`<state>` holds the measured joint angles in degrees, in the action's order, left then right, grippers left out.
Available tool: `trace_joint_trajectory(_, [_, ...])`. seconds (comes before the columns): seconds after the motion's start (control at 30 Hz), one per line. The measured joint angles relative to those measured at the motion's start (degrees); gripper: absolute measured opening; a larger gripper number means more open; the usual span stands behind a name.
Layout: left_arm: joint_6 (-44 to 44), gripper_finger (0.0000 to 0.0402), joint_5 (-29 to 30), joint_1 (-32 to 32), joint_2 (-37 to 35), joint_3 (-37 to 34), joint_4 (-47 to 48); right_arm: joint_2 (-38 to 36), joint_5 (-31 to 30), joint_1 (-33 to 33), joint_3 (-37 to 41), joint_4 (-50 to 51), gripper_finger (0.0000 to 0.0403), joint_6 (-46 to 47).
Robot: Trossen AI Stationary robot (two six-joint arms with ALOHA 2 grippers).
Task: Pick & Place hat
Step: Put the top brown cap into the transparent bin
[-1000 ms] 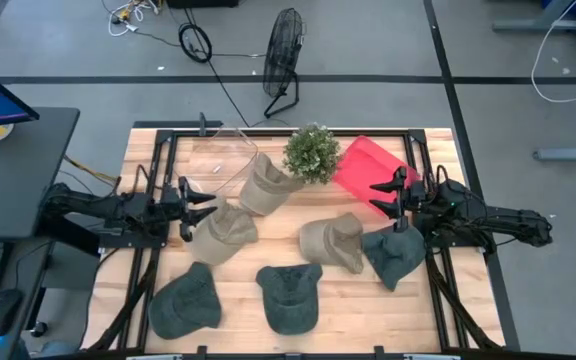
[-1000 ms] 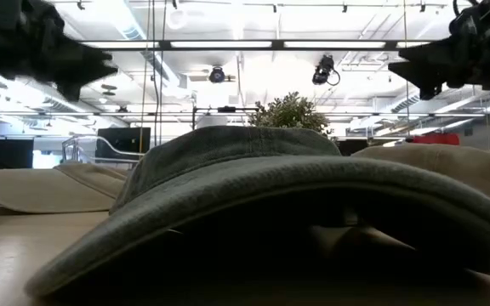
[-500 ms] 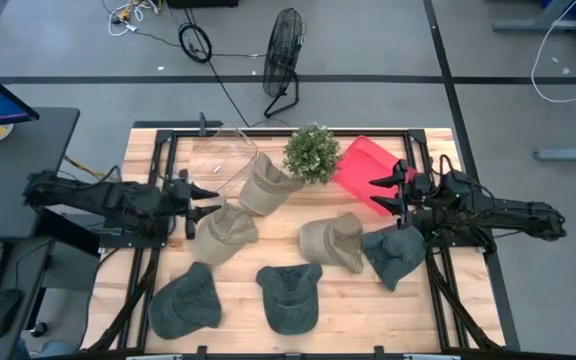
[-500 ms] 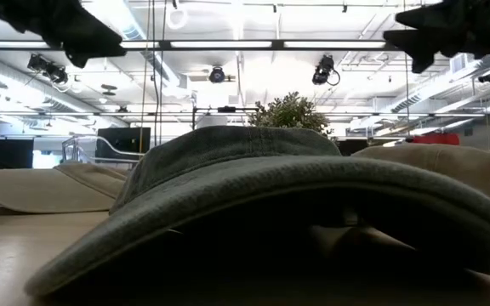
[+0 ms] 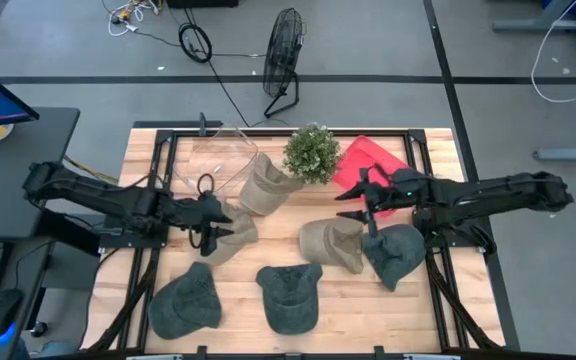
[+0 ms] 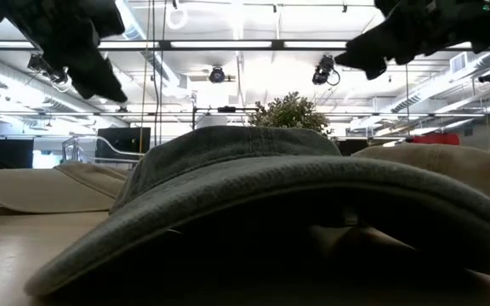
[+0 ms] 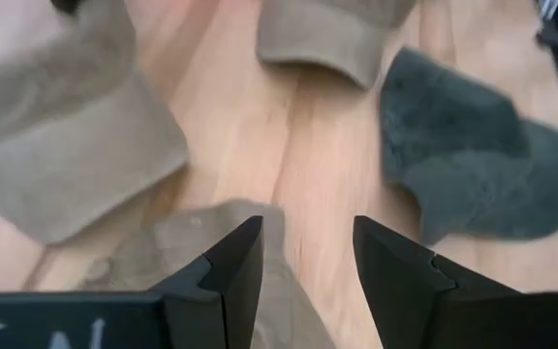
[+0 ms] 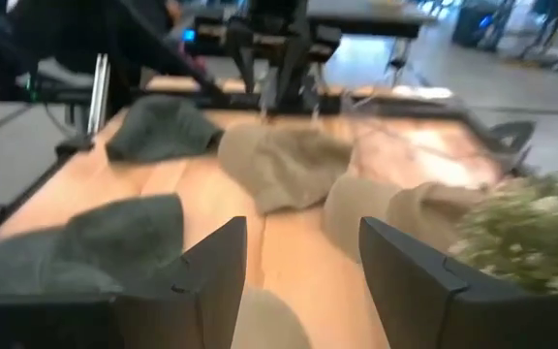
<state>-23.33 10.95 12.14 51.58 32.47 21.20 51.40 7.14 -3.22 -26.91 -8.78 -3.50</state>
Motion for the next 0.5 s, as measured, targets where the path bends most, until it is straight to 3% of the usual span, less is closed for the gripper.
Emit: trace_joint_trajectory(0.5, [-4.5, 0.0165, 0.1, 0.0, 18.1, 0.0, 1.0, 14.6, -0.2, 3.4, -3.7, -0.9, 0.0206, 1.5])
